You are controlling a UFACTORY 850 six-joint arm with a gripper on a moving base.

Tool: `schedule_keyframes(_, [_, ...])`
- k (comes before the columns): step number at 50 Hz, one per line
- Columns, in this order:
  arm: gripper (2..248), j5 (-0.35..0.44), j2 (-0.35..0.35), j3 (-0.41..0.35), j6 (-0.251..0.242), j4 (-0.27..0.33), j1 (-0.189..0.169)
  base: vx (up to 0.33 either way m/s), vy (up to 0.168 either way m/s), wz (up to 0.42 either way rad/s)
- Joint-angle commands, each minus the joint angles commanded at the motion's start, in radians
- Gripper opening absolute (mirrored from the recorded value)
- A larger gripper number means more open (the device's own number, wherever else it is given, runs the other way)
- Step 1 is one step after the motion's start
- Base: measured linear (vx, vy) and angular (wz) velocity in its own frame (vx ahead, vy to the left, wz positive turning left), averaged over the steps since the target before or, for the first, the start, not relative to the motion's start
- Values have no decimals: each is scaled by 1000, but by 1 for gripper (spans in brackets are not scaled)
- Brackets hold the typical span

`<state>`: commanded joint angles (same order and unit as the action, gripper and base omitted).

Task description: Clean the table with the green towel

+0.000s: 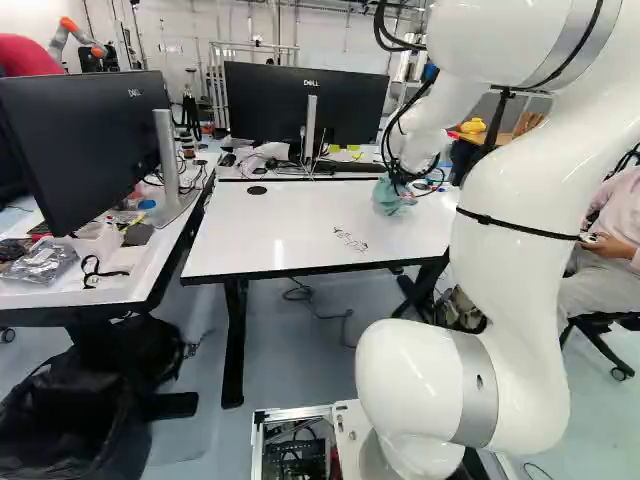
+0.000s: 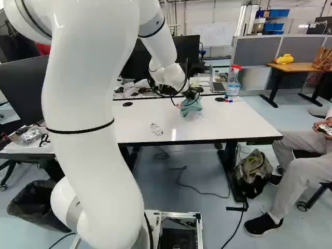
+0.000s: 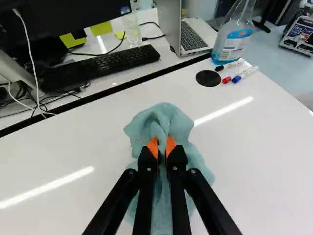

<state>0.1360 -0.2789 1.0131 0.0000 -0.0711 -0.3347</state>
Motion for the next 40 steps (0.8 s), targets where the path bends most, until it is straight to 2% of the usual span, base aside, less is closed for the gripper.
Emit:
schedule_keyframes(22, [38, -107, 56, -65, 0, -26, -13, 0, 0, 0])
schedule_keyframes(40, [38, -204, 81, -94, 0, -47, -42, 0, 0, 0])
